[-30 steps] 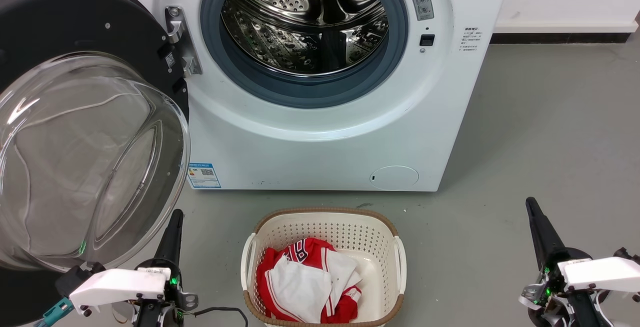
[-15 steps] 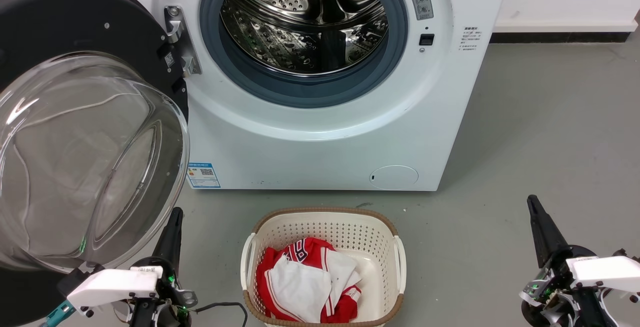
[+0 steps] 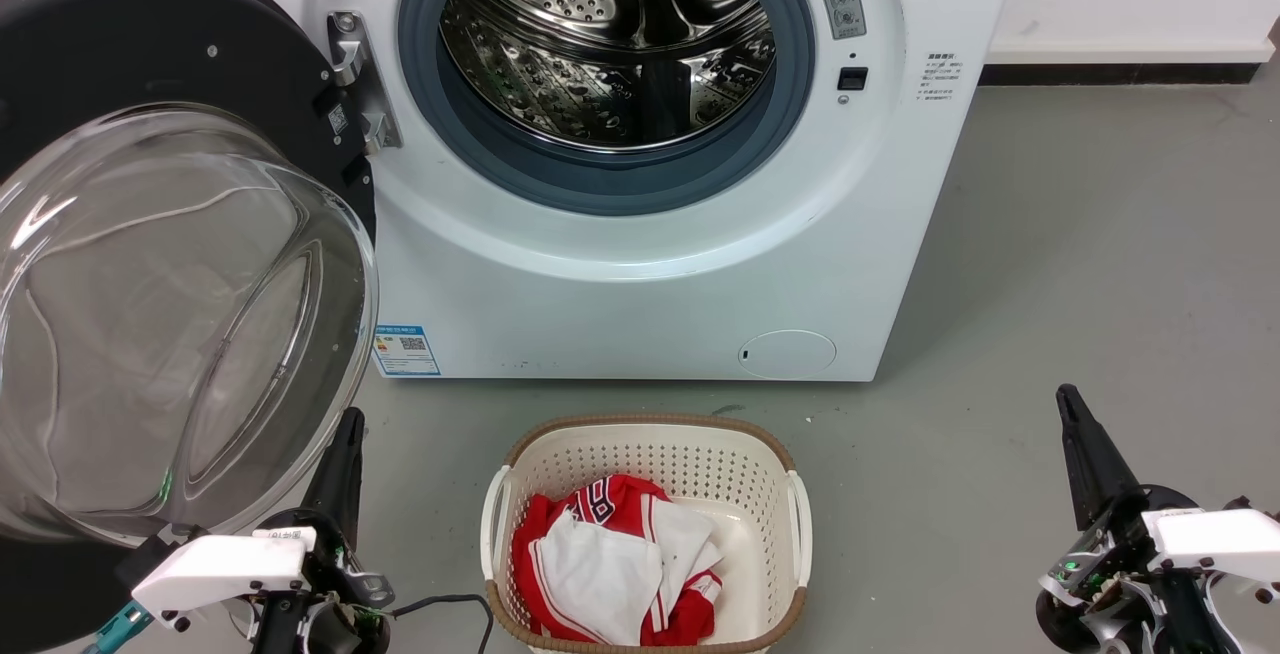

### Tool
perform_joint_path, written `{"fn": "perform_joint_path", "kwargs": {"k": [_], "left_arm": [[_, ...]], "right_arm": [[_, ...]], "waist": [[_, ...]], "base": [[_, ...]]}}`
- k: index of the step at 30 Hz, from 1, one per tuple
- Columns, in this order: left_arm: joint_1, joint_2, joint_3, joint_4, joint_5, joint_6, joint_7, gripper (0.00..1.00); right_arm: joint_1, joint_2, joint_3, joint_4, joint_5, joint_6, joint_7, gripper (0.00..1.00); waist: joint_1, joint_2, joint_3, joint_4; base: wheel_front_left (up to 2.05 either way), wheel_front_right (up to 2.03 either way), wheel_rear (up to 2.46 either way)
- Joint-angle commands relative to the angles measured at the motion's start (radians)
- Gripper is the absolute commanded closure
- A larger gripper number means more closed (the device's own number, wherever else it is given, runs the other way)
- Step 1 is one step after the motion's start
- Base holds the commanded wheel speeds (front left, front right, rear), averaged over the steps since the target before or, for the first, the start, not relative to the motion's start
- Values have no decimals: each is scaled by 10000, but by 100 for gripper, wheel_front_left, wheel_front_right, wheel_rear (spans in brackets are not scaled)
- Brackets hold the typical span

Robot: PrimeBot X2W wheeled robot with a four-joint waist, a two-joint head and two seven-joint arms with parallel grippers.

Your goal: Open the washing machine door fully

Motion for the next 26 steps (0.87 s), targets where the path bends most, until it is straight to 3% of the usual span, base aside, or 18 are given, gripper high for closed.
{"fn": "perform_joint_path", "kwargs": {"k": [1, 26], "left_arm": [[-74, -12, 35, 3, -12, -41, 30, 100], [-72, -12, 32, 1, -14, -41, 27, 100]], "right_arm": [[-133, 28, -18, 20, -5, 0, 38, 100], [-143, 84, -107, 23, -93, 0, 94, 100]], "waist": [[0, -1, 0, 1], [0, -1, 0, 1]], "base": [[0, 0, 0], [0, 0, 0]]}}
